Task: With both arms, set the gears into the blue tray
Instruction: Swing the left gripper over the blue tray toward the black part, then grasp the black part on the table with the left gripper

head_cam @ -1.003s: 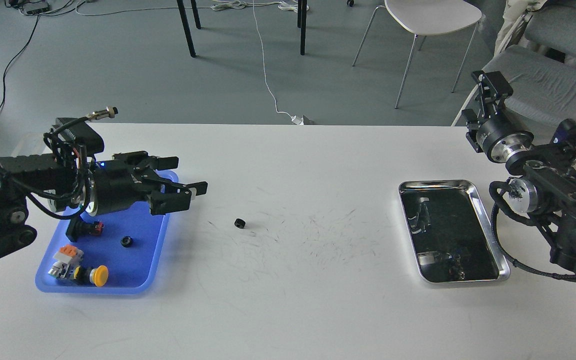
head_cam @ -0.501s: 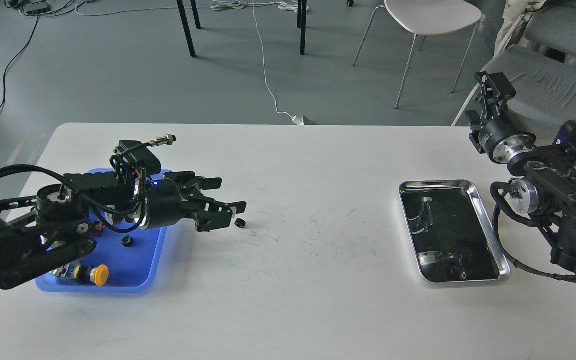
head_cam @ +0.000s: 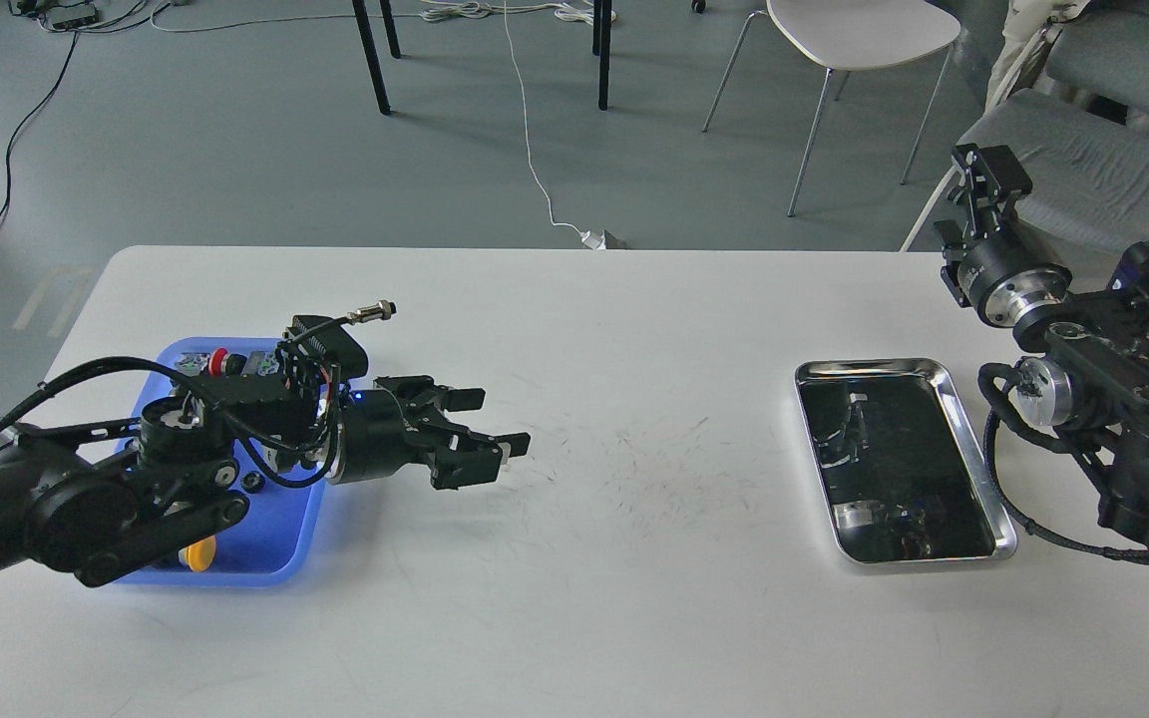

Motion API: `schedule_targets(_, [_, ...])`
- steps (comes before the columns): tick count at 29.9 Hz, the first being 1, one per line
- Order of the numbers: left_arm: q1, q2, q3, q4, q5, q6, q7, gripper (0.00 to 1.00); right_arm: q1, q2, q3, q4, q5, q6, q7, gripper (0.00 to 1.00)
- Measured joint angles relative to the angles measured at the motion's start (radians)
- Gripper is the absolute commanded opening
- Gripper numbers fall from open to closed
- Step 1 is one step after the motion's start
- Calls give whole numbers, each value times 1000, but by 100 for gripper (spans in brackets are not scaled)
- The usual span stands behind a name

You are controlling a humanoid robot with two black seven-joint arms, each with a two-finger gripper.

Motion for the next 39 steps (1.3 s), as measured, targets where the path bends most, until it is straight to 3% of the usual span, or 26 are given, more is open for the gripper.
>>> schedule_targets(5, [12, -43, 2, 54, 3, 25, -49, 89, 0, 0, 0, 1, 0, -4, 0, 95])
schedule_targets(13, [18, -98, 3, 191, 2, 61, -53, 86, -3, 0, -2, 0, 0, -6, 0, 95])
schedule_targets(20, [29, -107, 6, 215, 6, 68, -53, 86, -4, 0, -2, 0, -2, -6, -1, 95])
schedule_targets(39, [48, -120, 76, 272, 18, 161, -53, 58, -3, -1, -17, 0, -2, -6, -1, 95])
